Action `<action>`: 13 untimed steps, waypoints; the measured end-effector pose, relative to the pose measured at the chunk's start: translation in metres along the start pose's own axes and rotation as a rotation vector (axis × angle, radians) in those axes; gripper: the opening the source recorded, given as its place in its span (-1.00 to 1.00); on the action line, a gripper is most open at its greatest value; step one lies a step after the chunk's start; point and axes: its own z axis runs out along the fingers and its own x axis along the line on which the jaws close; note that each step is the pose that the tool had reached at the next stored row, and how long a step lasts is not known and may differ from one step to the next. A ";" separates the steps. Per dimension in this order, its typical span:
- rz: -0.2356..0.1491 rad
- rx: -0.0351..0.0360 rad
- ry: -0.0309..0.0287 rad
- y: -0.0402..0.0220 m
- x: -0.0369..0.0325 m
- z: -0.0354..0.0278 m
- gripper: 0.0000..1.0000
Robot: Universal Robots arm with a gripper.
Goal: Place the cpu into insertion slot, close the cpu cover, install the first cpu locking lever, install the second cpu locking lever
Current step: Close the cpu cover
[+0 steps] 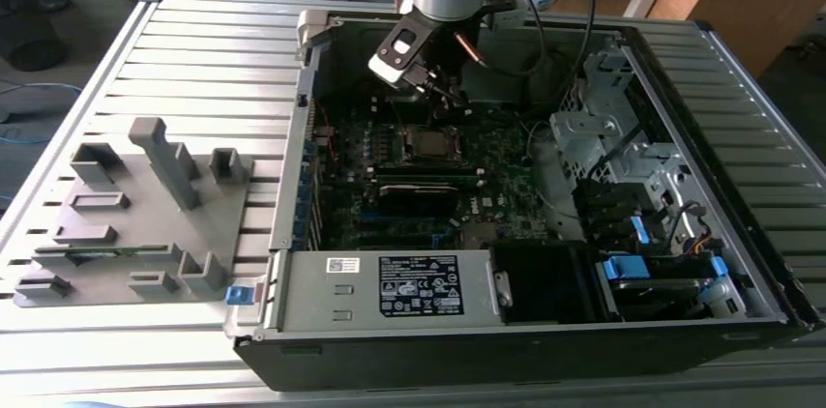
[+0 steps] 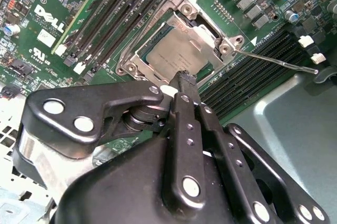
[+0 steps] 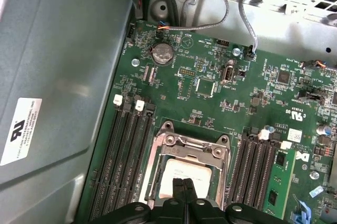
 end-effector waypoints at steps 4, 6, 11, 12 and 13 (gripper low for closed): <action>-0.001 0.0000 0.0000 0.0000 0.0000 0.0000 -0.79; -0.009 -0.0002 0.0007 0.0000 0.0000 0.0000 -0.79; -0.048 -0.0011 0.0035 0.0000 0.0000 0.0000 -0.79; -0.048 -0.0011 0.0035 0.0000 0.0000 0.0000 -0.79; -0.048 -0.0010 0.0035 0.0000 0.0000 0.0000 -0.79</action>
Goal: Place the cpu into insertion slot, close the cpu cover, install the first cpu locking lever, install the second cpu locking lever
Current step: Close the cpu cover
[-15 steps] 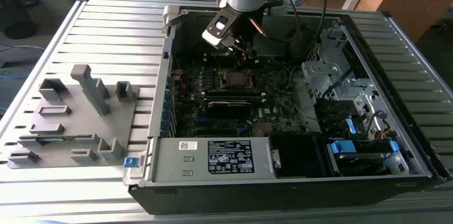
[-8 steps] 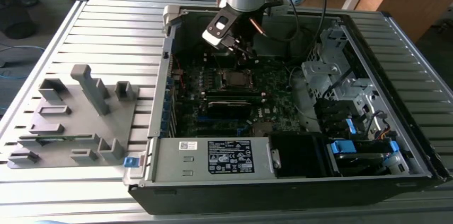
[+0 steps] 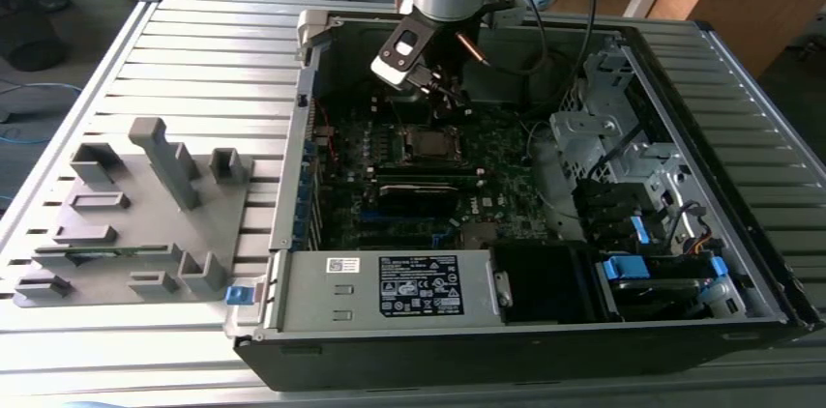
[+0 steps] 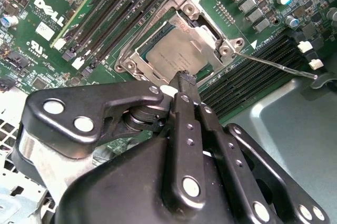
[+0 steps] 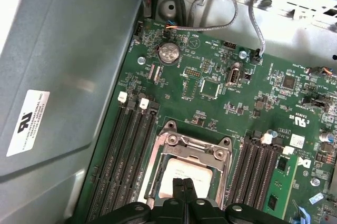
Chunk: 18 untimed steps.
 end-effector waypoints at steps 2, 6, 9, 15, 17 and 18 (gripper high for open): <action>0.000 0.0000 0.0000 0.0000 0.0000 0.0000 -0.79; -0.001 -0.0001 0.0001 0.0000 0.0000 0.0000 -0.79; -0.017 -0.0004 0.0012 0.0000 0.0000 0.0000 -0.79; -0.045 -0.0010 0.0032 0.0000 0.0000 0.0000 -0.79; -0.045 -0.0010 0.0032 0.0000 0.0000 0.0000 -0.79; -0.045 -0.0010 0.0032 0.0000 0.0000 0.0000 -0.79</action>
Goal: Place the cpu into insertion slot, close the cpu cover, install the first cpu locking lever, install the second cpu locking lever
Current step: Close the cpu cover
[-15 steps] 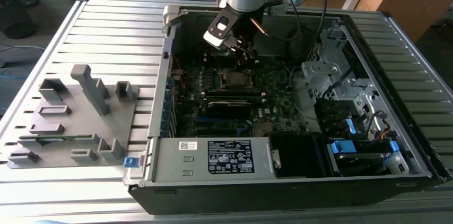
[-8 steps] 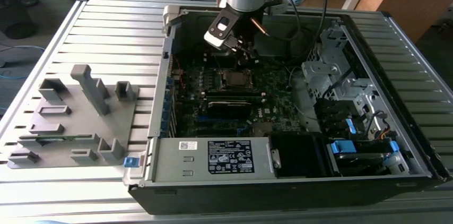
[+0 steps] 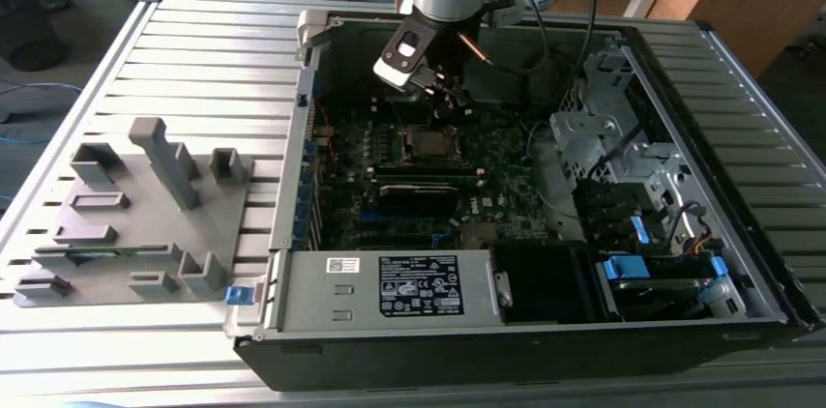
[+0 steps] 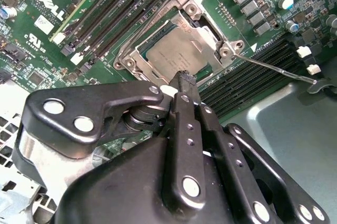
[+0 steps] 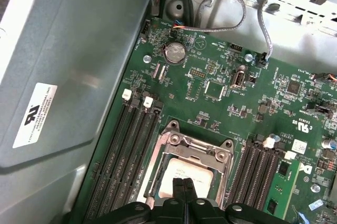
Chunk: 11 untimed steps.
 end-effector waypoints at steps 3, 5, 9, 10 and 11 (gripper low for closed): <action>-0.002 0.0000 0.0001 0.0000 0.0000 0.0000 -0.79; -0.016 -0.0003 0.0011 0.0000 0.0000 0.0000 -0.79; -0.080 -0.0017 0.0057 0.0000 0.0000 0.0000 -0.79; -0.098 -0.0021 0.0069 0.0000 0.0000 0.0000 -0.79; -0.117 -0.0025 0.0083 0.0000 0.0000 0.0001 -0.79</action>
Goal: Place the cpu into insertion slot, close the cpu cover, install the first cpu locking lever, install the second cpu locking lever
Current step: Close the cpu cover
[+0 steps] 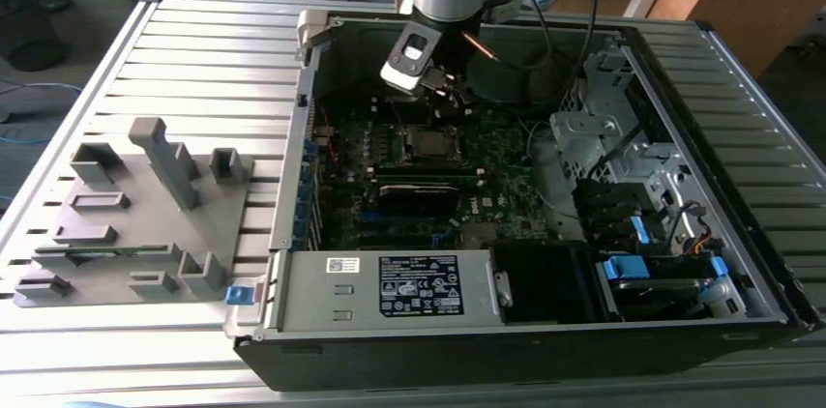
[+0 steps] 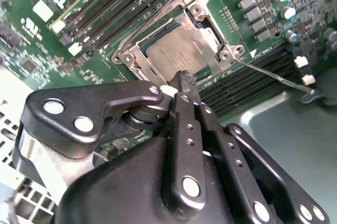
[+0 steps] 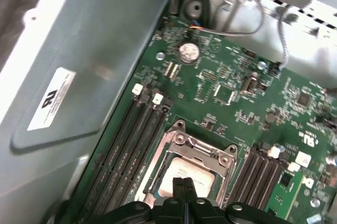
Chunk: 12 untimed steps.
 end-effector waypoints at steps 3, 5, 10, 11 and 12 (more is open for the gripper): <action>-0.054 -0.0011 0.0038 0.0000 0.0000 0.0000 -0.79; -0.090 -0.0019 0.0063 0.0000 0.0000 0.0001 -0.79; -0.135 -0.0028 0.0095 0.0000 0.0000 0.0001 -0.79; -0.135 -0.0028 0.0095 0.0000 0.0000 0.0001 -0.79; -0.135 -0.0028 0.0095 0.0000 0.0000 0.0001 -0.79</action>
